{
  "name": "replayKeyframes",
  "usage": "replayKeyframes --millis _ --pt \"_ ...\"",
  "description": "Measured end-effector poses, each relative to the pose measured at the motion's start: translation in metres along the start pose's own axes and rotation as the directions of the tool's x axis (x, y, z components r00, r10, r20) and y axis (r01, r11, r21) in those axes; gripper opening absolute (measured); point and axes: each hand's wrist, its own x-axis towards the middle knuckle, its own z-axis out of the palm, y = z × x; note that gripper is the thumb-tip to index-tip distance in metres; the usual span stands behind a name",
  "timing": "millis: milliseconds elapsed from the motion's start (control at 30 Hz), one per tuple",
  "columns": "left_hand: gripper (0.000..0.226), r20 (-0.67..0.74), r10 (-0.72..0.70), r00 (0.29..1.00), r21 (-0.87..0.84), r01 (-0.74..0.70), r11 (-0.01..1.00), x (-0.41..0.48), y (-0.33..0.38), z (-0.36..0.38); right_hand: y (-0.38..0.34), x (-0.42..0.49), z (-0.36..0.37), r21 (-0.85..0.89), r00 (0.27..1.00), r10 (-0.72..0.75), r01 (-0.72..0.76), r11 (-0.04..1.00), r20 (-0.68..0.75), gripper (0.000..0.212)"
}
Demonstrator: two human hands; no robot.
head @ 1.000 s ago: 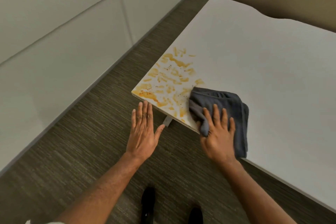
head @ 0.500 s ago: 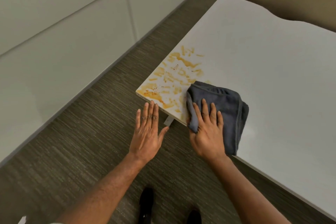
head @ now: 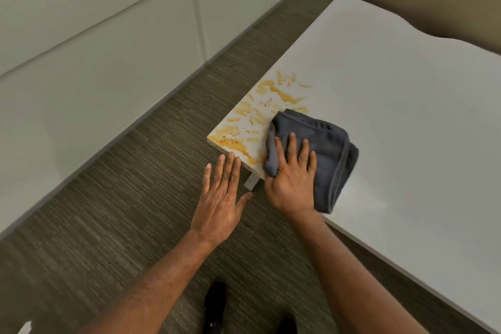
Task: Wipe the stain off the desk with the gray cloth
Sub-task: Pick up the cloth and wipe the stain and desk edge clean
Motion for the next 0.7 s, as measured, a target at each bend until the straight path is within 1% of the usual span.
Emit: replayKeyframes --millis 67,133,267,333,433,600,700 --pt "0.084 0.008 -0.003 1.000 -0.003 0.003 1.000 0.000 0.000 -0.002 0.003 -0.018 0.002 0.002 0.996 -0.083 0.083 0.997 0.012 0.080" --pt "0.084 0.007 -0.013 1.000 -0.011 0.014 1.000 0.000 0.002 -0.002 0.021 -0.036 0.003 0.003 0.994 -0.106 0.106 0.994 0.021 0.081" --pt "0.084 -0.019 -0.016 1.000 -0.026 0.015 1.000 0.001 0.003 -0.001 0.050 -0.036 -0.002 -0.007 1.000 0.028 -0.028 1.000 -0.004 0.073" --pt "0.084 -0.015 -0.010 1.000 -0.043 0.010 0.999 0.001 0.002 -0.001 0.044 -0.021 -0.003 0.001 0.997 0.077 -0.077 0.997 -0.017 0.071" --pt "0.084 -0.009 -0.013 1.000 -0.053 0.012 0.999 0.001 0.001 0.000 0.024 0.004 -0.001 0.010 0.996 0.089 -0.089 0.996 -0.030 0.066" --pt "0.084 -0.005 -0.011 1.000 -0.048 0.011 0.999 0.000 0.001 0.001 -0.011 0.023 0.002 -0.029 1.000 -0.010 0.010 1.000 -0.003 0.073" --pt "0.084 0.004 -0.005 1.000 -0.051 0.005 0.999 0.000 0.000 0.001 -0.020 0.021 0.003 -0.060 0.997 -0.070 0.071 0.996 0.020 0.075"
